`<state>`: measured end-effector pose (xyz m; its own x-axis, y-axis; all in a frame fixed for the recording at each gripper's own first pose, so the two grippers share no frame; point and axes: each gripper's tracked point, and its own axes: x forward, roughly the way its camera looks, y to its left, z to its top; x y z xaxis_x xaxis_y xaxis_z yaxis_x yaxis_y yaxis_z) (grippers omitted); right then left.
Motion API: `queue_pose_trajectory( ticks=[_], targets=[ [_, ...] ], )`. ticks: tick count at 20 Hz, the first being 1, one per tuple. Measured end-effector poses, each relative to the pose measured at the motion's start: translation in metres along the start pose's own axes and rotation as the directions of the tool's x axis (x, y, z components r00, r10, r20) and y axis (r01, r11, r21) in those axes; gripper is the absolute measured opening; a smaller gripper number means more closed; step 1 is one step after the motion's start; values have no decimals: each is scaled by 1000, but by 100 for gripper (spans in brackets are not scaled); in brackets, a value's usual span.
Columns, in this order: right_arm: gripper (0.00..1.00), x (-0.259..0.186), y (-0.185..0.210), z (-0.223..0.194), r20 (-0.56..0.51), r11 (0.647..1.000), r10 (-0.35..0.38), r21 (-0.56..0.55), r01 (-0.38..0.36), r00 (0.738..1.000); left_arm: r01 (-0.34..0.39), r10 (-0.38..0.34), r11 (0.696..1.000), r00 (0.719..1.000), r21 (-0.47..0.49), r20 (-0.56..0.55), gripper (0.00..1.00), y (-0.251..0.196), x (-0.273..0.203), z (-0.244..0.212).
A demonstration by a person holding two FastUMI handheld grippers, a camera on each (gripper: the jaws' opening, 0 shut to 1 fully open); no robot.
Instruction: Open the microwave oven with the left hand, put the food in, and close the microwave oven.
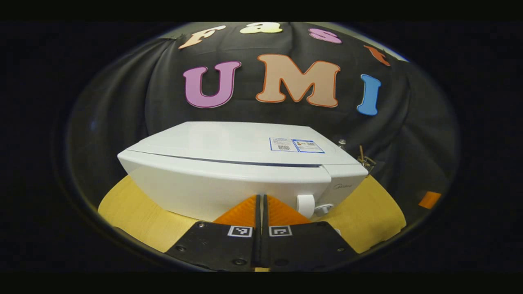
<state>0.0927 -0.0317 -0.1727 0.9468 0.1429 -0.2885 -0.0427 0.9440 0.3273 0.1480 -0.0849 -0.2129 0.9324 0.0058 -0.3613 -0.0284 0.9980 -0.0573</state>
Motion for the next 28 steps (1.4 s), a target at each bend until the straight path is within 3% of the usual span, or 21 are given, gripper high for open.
queue_pose_trajectory(
  ticks=[1,2,3,4,8,9,10,12,13,14,15,21,25,26,28],
  targets=[
    [92,1,2,-2,-6,1000,7,-5,-7,1000,-6,6,1000,1000,-5,1,1,0,0,0],
    [100,-1,10,2,-10,1000,13,-10,-13,1000,-13,13,1000,1000,-7,1,0,-1,0,0],
    [100,-1,12,3,-10,1000,18,-11,-19,1000,-19,19,1000,1000,-7,0,0,-1,0,0],
    [92,-1,13,5,-6,1000,25,-13,-25,1000,-23,23,1000,1000,-9,1,1,-1,0,0],
    [92,-3,13,13,13,999,36,-25,-36,999,-24,24,999,1000,-37,0,1,-1,1,-1],
    [100,-4,13,14,15,999,38,-24,-38,999,-25,25,999,1000,-41,1,1,-1,1,-1],
    [92,-5,13,13,13,999,43,-22,-43,999,-25,26,999,1000,-44,4,1,-1,2,0],
    [92,-7,16,12,10,998,54,-30,-53,999,-26,27,999,999,-38,35,1,-1,9,9],
    [92,-8,17,11,10,998,59,-36,-59,998,-31,31,998,999,-54,-10,1,1,12,0],
    [100,-11,19,11,11,997,67,-43,-66,998,-28,29,998,1000,-65,7,1,0,9,0],
    [92,-12,20,12,13,997,68,-47,-67,998,-24,25,997,1000,-69,18,0,0,7,4],
    [92,-29,23,12,30,996,74,-49,-73,997,4,-3,998,1000,-68,11,1,-3,5,3],
    [92,-34,13,29,69,997,50,-63,-45,996,38,-37,999,999,-33,29,1,-7,-19,8],
    [100,-34,11,35,82,997,44,-66,-38,996,56,-55,998,997,-25,44,1,-11,-29,12],
    [100,-37,10,45,104,997,36,-68,-29,994,52,-52,999,996,1,70,2,-8,-49,21]
  ],
)
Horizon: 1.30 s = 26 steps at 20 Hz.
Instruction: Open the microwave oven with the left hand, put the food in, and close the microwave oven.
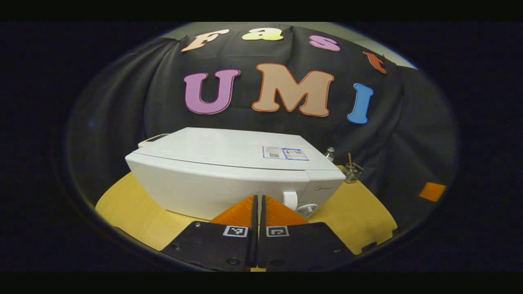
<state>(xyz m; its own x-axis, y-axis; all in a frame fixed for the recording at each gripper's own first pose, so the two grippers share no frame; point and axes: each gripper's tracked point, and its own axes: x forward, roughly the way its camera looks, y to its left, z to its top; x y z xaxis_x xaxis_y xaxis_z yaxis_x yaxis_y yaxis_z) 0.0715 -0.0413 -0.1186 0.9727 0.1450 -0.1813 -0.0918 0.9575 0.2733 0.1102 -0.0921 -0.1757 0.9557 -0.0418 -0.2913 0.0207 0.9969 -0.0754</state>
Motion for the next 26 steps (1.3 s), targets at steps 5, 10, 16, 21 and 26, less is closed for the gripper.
queue_pose_trajectory(
  ticks=[5,10,16,21,26],
  targets=[
    [100,-5,8,16,22,1000,23,2,-23,999,-25,25,1000,997,0,69,5,10,-44,27],
    [100,-10,20,40,67,997,67,-38,-64,996,-119,117,993,986,12,115,37,40,-83,42],
    [92,-22,32,61,111,991,109,-89,-99,988,-146,148,989,976,-24,158,94,53,-110,52],
    [92,-32,37,63,114,987,131,-108,-118,985,-152,145,988,971,19,191,96,55,-125,64],
    [92,-41,36,64,125,978,132,-177,-108,983,-153,143,988,967,29,213,96,57,-133,70]
  ],
)
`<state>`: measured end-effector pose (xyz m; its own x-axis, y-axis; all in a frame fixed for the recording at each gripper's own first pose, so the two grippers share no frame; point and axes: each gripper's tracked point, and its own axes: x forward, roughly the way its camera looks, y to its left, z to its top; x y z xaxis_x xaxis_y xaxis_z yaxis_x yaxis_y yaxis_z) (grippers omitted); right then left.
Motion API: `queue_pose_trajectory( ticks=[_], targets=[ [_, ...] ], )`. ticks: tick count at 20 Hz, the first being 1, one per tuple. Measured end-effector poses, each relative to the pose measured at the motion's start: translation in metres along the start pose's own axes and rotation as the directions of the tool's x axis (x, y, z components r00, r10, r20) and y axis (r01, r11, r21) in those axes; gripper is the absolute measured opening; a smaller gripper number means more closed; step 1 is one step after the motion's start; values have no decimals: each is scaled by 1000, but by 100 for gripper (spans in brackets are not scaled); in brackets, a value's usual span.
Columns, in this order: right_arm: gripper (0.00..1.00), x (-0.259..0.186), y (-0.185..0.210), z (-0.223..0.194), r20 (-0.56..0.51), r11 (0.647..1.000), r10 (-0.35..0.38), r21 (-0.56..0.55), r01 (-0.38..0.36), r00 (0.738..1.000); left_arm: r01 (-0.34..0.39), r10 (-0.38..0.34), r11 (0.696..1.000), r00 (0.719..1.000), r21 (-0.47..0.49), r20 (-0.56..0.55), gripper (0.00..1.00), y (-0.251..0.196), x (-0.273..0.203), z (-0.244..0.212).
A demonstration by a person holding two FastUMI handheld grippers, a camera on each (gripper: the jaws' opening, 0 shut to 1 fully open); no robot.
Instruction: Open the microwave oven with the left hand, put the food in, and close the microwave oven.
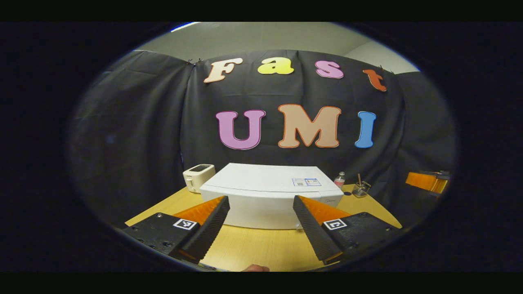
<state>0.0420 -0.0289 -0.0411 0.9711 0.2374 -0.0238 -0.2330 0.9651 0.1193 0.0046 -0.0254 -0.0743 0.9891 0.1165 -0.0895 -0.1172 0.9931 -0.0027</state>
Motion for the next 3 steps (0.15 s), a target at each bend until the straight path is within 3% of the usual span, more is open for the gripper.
queue_pose_trajectory(
  ticks=[3],
  targets=[
    [92,-3,5,1,-1,1000,15,9,-15,1000,16,-16,1000,1000,2,-2,97,-4,-1,-1]
  ],
)
